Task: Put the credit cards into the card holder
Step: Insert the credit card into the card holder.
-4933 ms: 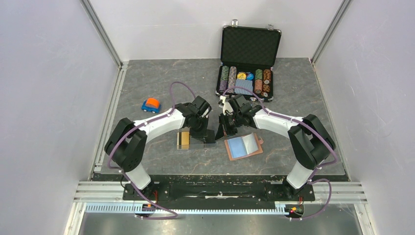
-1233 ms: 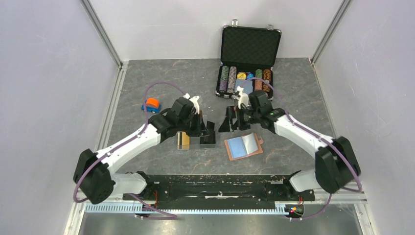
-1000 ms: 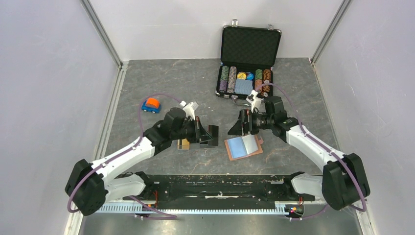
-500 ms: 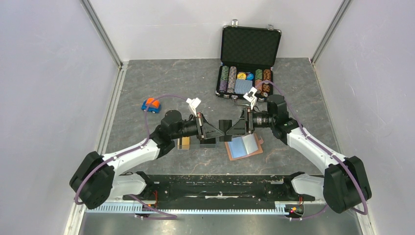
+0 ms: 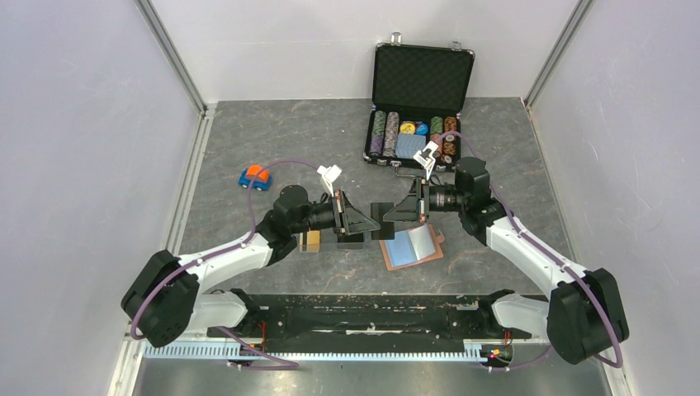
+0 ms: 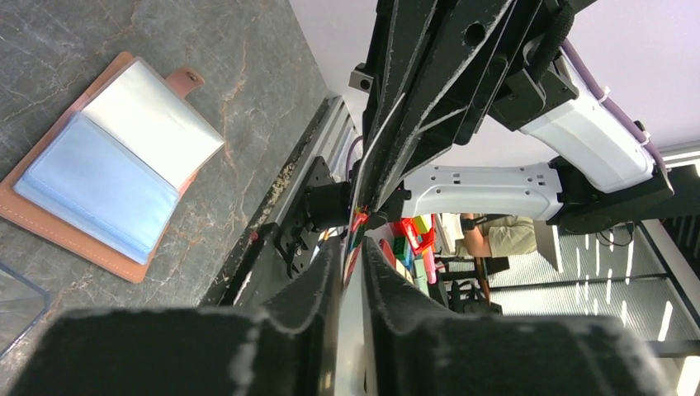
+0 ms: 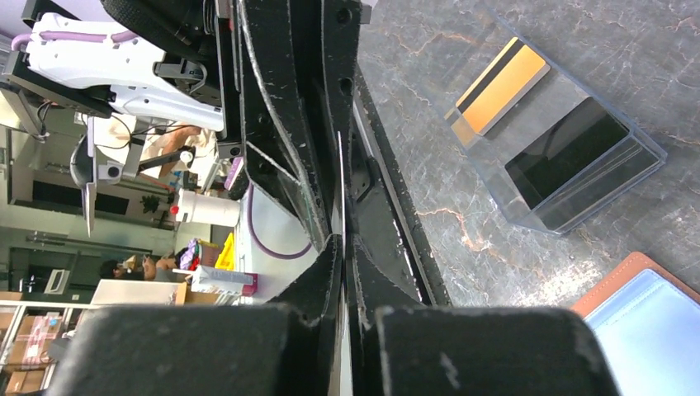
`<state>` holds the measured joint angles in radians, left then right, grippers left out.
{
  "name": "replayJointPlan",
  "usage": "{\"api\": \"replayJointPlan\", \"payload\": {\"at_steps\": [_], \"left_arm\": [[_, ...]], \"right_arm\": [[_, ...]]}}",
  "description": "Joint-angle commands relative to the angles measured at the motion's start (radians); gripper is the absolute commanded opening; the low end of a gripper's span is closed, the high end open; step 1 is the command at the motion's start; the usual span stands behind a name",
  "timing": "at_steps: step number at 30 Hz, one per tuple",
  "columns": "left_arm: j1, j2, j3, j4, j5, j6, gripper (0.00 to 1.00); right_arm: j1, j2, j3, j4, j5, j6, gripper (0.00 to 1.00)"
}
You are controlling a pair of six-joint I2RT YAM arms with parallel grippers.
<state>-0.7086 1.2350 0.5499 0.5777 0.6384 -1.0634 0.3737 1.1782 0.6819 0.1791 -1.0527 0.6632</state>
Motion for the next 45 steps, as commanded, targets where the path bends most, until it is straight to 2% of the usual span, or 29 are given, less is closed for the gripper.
{"api": "replayJointPlan", "payload": {"at_steps": [1, 3, 5, 8, 11, 14, 16, 19, 23, 26, 29, 35, 39, 45], "left_arm": [[-0.006, -0.014, -0.006, 0.058, -0.004, -0.012, 0.30], [-0.006, -0.034, -0.012, 0.014, -0.046, 0.005, 0.48], [-0.006, -0.066, -0.011, -0.072, -0.112, 0.039, 0.64], [-0.005, -0.136, -0.002, -0.270, -0.267, 0.089, 0.99], [-0.002, -0.208, 0.012, -0.449, -0.435, 0.122, 1.00], [-0.002, -0.239, 0.044, -0.623, -0.613, 0.126, 1.00], [0.000, -0.228, 0.069, -0.696, -0.660, 0.122, 1.00], [0.003, -0.173, 0.123, -0.740, -0.575, 0.181, 1.00], [0.002, -0.031, 0.218, -0.751, -0.416, 0.286, 1.00], [-0.012, 0.085, 0.311, -0.798, -0.356, 0.366, 0.98], [-0.040, 0.189, 0.423, -0.854, -0.342, 0.441, 0.97], [-0.101, 0.403, 0.646, -1.001, -0.309, 0.548, 0.82], [-0.129, 0.488, 0.679, -1.028, -0.313, 0.528, 0.75], [-0.143, 0.513, 0.669, -1.144, -0.446, 0.503, 0.73]], "right_arm": [[-0.005, -0.034, -0.009, 0.029, 0.021, -0.005, 0.00], [-0.015, -0.041, -0.002, -0.007, 0.043, -0.020, 0.00], [-0.028, -0.037, 0.025, -0.111, 0.082, -0.094, 0.00], [-0.050, -0.007, 0.086, -0.283, 0.157, -0.206, 0.00], [-0.075, 0.020, 0.138, -0.412, 0.222, -0.292, 0.00], [-0.101, 0.039, 0.159, -0.470, 0.261, -0.334, 0.00], [-0.121, 0.059, 0.170, -0.506, 0.273, -0.360, 0.00], [-0.151, 0.092, 0.186, -0.554, 0.289, -0.395, 0.00], [-0.184, 0.133, 0.204, -0.618, 0.325, -0.460, 0.00], [-0.195, 0.159, 0.218, -0.671, 0.372, -0.494, 0.00], [-0.201, 0.167, 0.206, -0.685, 0.401, -0.504, 0.00], [-0.214, 0.180, 0.187, -0.698, 0.442, -0.514, 0.00], [-0.222, 0.194, 0.183, -0.739, 0.471, -0.536, 0.00], [-0.223, 0.209, 0.154, -0.759, 0.504, -0.554, 0.00]]}}
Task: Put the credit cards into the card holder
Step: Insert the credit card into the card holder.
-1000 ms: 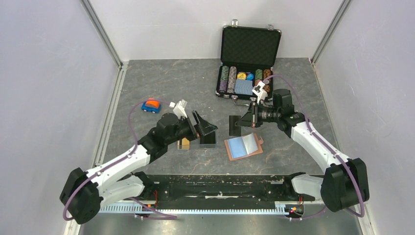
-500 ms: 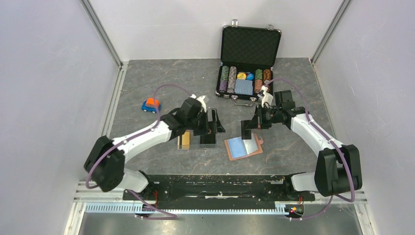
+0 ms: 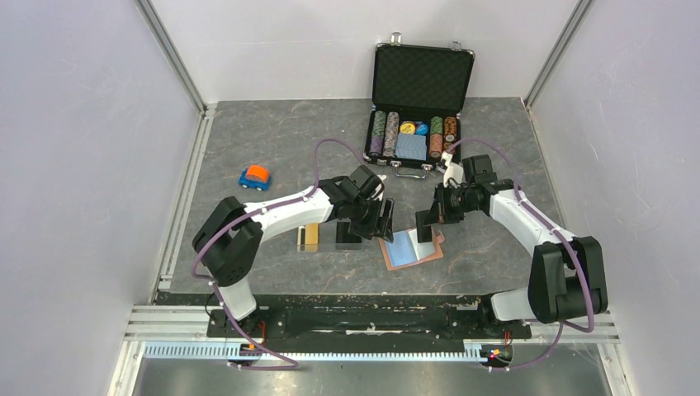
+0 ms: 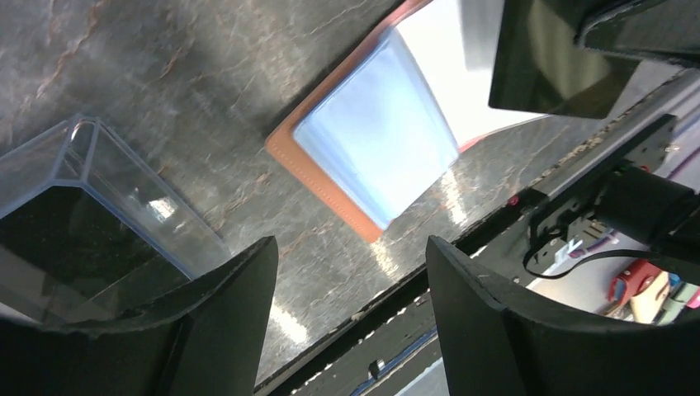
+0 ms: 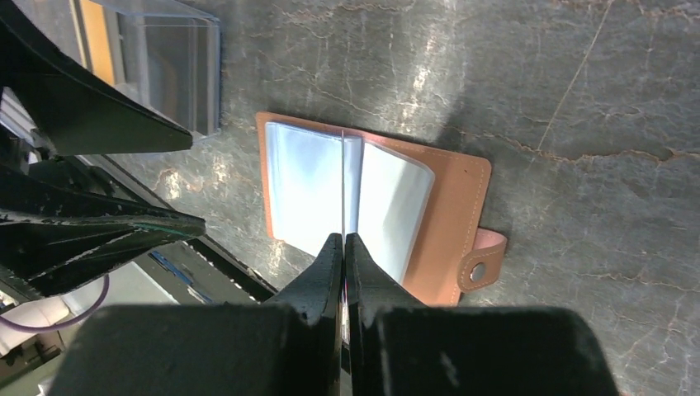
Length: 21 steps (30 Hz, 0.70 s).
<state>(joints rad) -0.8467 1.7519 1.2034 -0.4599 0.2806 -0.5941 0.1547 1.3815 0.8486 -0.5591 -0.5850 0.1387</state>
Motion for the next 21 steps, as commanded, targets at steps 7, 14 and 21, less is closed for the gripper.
{"api": "replayJointPlan", "payload": {"at_steps": [7, 14, 21], "left_arm": [[-0.001, -0.016, 0.025, -0.228, -0.250, 0.030, 0.75], [-0.004, 0.005, 0.067, -0.223, -0.188, 0.023, 0.76], [-0.009, 0.049, 0.087, -0.166, -0.076, 0.006, 0.63]], "right_arm": [[-0.003, 0.027, -0.021, -0.014, 0.051, -0.046, 0.00], [-0.003, 0.056, -0.033, 0.017, 0.001, -0.063, 0.00], [-0.004, 0.069, -0.080, 0.069, -0.086, -0.048, 0.00]]}}
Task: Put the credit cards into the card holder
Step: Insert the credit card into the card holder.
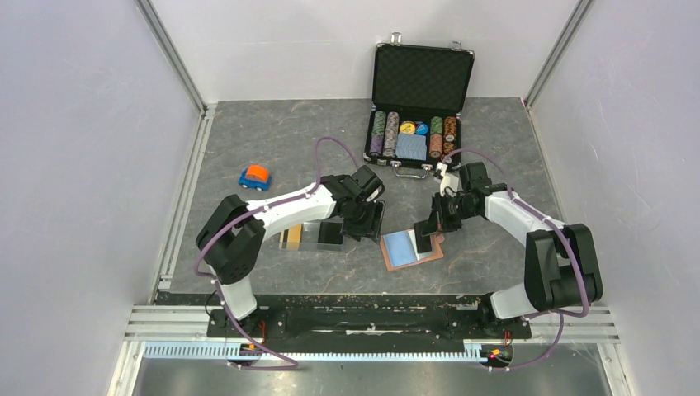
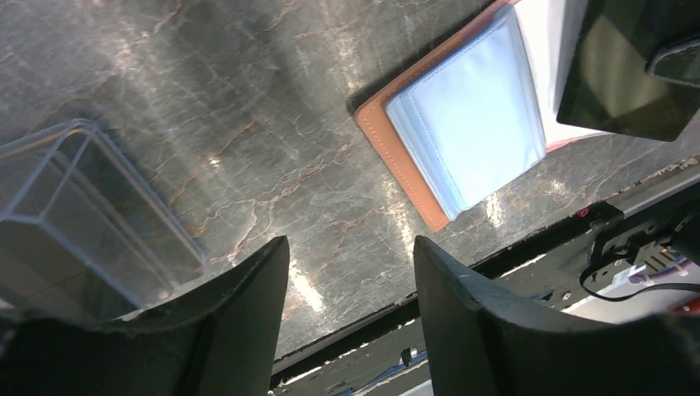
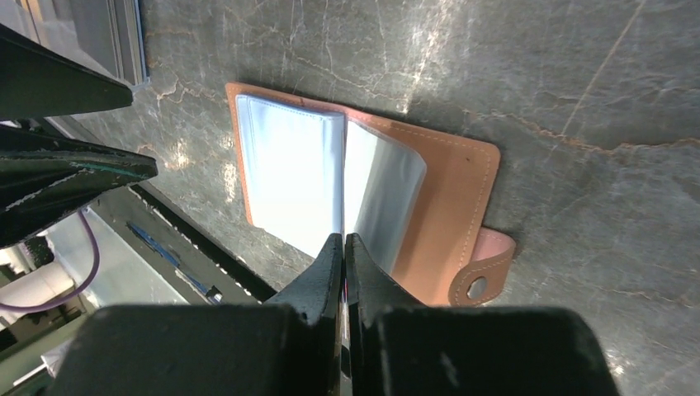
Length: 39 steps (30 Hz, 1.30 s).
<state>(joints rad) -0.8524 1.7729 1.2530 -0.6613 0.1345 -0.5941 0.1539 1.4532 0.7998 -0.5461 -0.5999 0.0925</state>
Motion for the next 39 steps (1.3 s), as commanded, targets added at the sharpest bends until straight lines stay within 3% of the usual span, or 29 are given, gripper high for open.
{"api": "replayJointPlan", "payload": {"at_steps": [1, 11, 31, 39], "left_arm": [[-0.006, 0.036, 0.038, 0.042, 0.080, 0.002, 0.60], [-0.023, 0.144, 0.060, 0.062, 0.157, -0.005, 0.39], [-0.025, 0.242, 0.135, -0.042, 0.111, 0.063, 0.18], [-0.026, 0.237, 0.152, -0.084, 0.057, 0.076, 0.17]], "right_arm": [[-0.003, -0.006, -0.051, 0.077, -0.087, 0.009, 0.00], [-0.002, 0.006, -0.116, 0.139, -0.130, 0.036, 0.00], [-0.003, 0.069, -0.103, 0.172, -0.211, 0.131, 0.00], [-0.002, 0.065, -0.063, 0.132, -0.199, 0.132, 0.00]]}}
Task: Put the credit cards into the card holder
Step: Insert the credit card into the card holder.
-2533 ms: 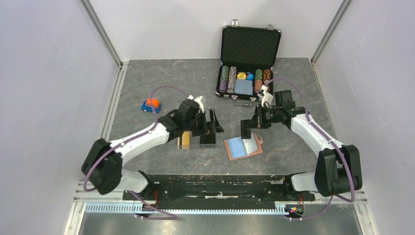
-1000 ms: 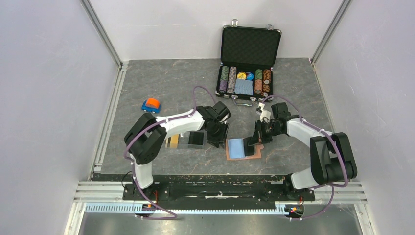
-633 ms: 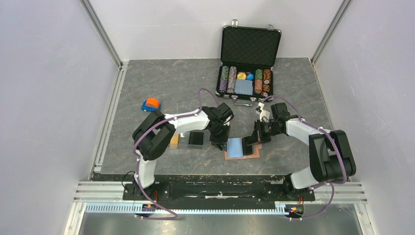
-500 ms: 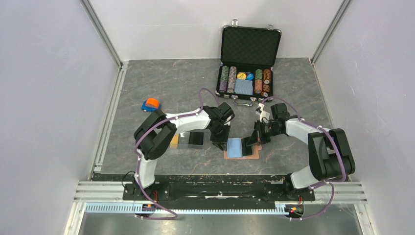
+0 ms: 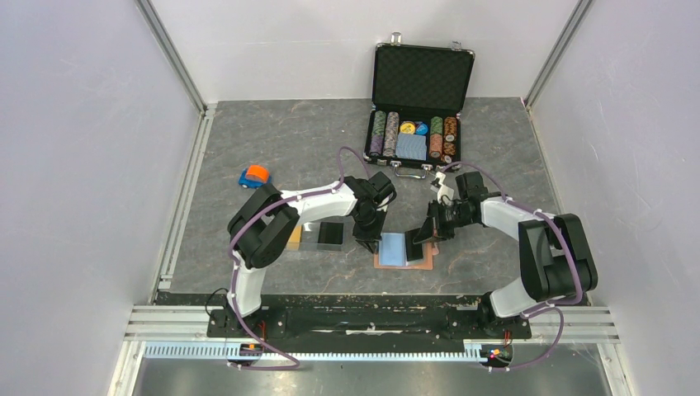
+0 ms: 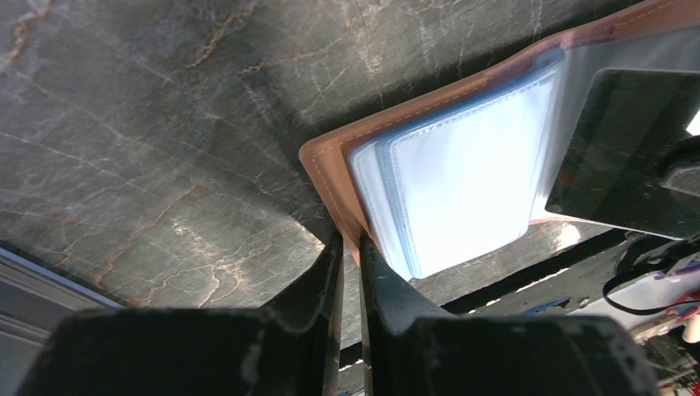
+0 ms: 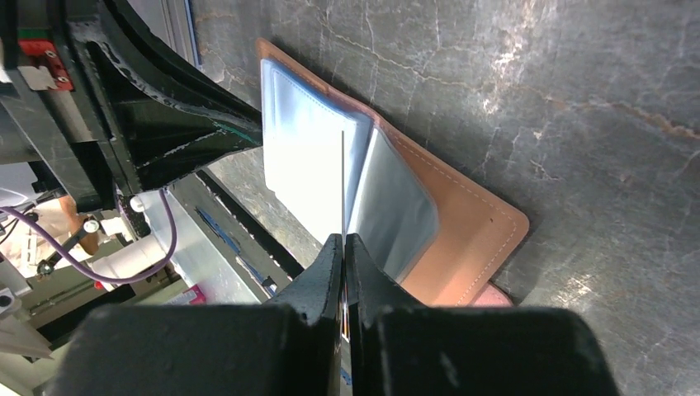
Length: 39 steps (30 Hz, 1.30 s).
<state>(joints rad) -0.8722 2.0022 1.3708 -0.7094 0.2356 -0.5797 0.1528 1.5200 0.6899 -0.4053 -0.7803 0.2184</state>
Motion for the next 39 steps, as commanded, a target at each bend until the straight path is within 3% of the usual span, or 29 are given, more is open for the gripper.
{"api": "replayJointPlan", "payload": {"at_steps": [1, 15, 16, 21, 24, 31, 39], "left_arm": [[-0.005, 0.008, 0.035, -0.036, -0.043, 0.061, 0.17], [-0.008, 0.012, 0.035, -0.045, -0.037, 0.059, 0.11], [-0.008, 0.008, 0.037, -0.044, -0.039, 0.059, 0.12], [-0.009, -0.051, 0.038, -0.041, -0.084, 0.052, 0.43], [-0.008, -0.098, 0.019, -0.017, -0.106, 0.040, 0.48], [-0.007, -0.104, 0.012, -0.025, -0.097, 0.028, 0.46], [-0.007, -0.020, 0.017, -0.008, -0.022, 0.034, 0.32]], "right_arm": [[-0.001, -0.002, 0.049, -0.013, -0.019, 0.003, 0.00], [-0.001, 0.001, 0.017, 0.049, -0.062, 0.048, 0.00], [-0.001, 0.003, 0.015, 0.051, -0.062, 0.049, 0.00], [-0.003, 0.004, 0.017, 0.054, -0.059, 0.051, 0.00], [-0.002, 0.002, 0.023, 0.052, -0.056, 0.052, 0.00], [-0.002, 0.002, 0.018, 0.047, -0.051, 0.045, 0.00], [-0.004, 0.003, 0.001, 0.030, -0.039, 0.045, 0.00]]}}
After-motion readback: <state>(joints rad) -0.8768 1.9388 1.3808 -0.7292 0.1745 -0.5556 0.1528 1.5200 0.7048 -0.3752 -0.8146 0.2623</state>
